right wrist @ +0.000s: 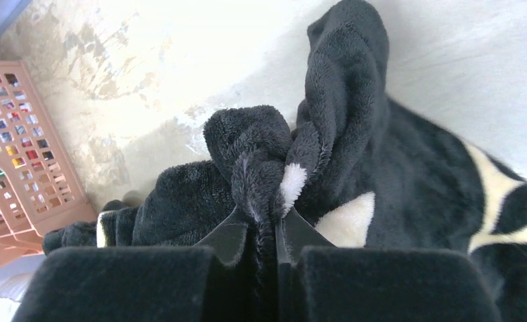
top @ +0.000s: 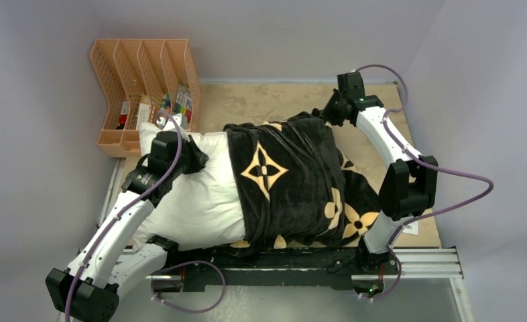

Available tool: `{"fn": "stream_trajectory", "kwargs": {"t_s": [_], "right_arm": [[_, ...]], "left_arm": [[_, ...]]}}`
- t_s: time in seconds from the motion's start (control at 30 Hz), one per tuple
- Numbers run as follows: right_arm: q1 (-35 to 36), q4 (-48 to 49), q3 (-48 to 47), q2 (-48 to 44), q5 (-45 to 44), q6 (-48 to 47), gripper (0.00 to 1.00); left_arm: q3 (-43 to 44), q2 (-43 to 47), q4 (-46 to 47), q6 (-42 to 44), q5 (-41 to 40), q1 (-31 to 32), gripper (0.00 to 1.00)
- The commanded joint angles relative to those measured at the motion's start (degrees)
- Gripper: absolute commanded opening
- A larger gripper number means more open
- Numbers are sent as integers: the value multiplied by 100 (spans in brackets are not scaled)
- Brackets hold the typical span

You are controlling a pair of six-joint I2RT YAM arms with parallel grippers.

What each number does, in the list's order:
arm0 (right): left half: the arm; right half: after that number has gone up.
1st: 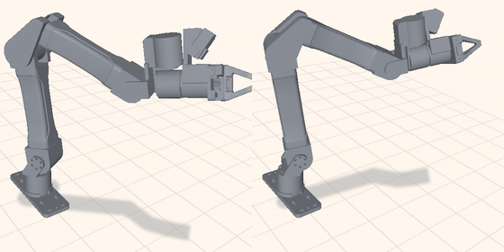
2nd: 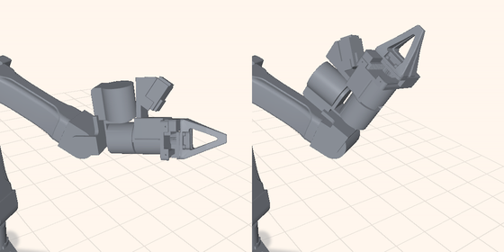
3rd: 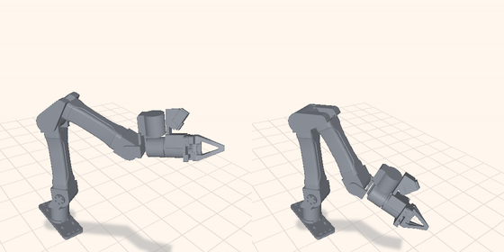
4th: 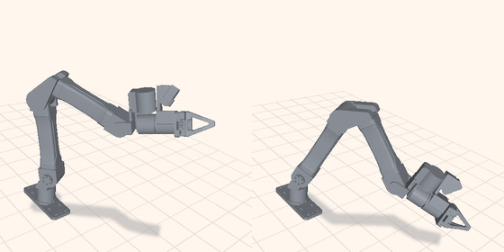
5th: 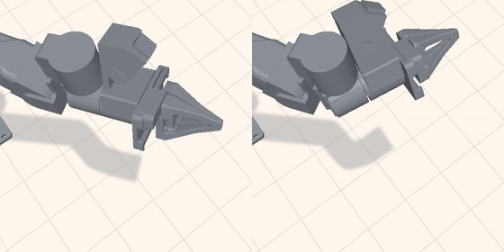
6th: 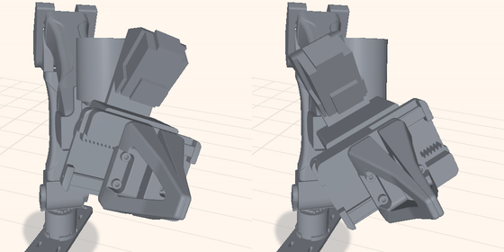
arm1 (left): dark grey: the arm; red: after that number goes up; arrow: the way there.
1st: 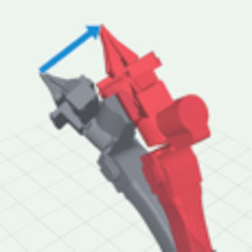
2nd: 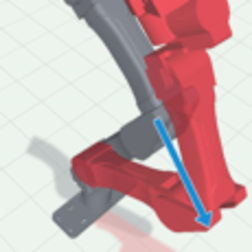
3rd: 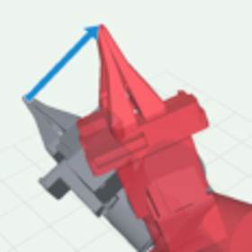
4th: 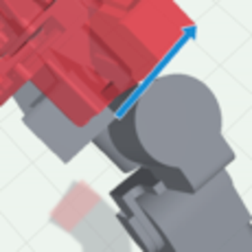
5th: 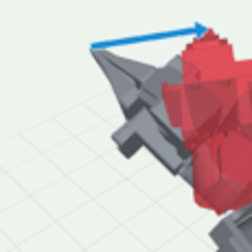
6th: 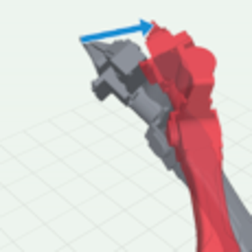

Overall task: Remove the pillowcase from the pillow
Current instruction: Remove the pillow from the pillowcase.

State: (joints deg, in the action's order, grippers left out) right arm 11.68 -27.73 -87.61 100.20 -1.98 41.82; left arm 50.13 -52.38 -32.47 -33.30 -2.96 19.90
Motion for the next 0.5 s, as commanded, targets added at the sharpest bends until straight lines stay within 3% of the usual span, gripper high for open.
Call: {"fn": "stream_trajectory", "kwargs": {"t_s": [0.0, 0.2, 0.37, 0.47], "right_arm": [[-973, 237, -537, -299, -1060, -631, 0], [-1157, -294, -1513, 108, -1075, -1390, 0], [-1157, -683, -1847, 341, -969, -1811, 7], [-1138, -867, -1912, 344, -1699, -2005, 6]], "left_arm": [[-68, 21, -1174, -53, -216, 23, 0], [-115, -158, -1302, -185, -494, 23, 0], [-105, -188, -1350, -203, -573, 23, 0], [-115, -189, -1333, -212, -576, 23, 0]]}}
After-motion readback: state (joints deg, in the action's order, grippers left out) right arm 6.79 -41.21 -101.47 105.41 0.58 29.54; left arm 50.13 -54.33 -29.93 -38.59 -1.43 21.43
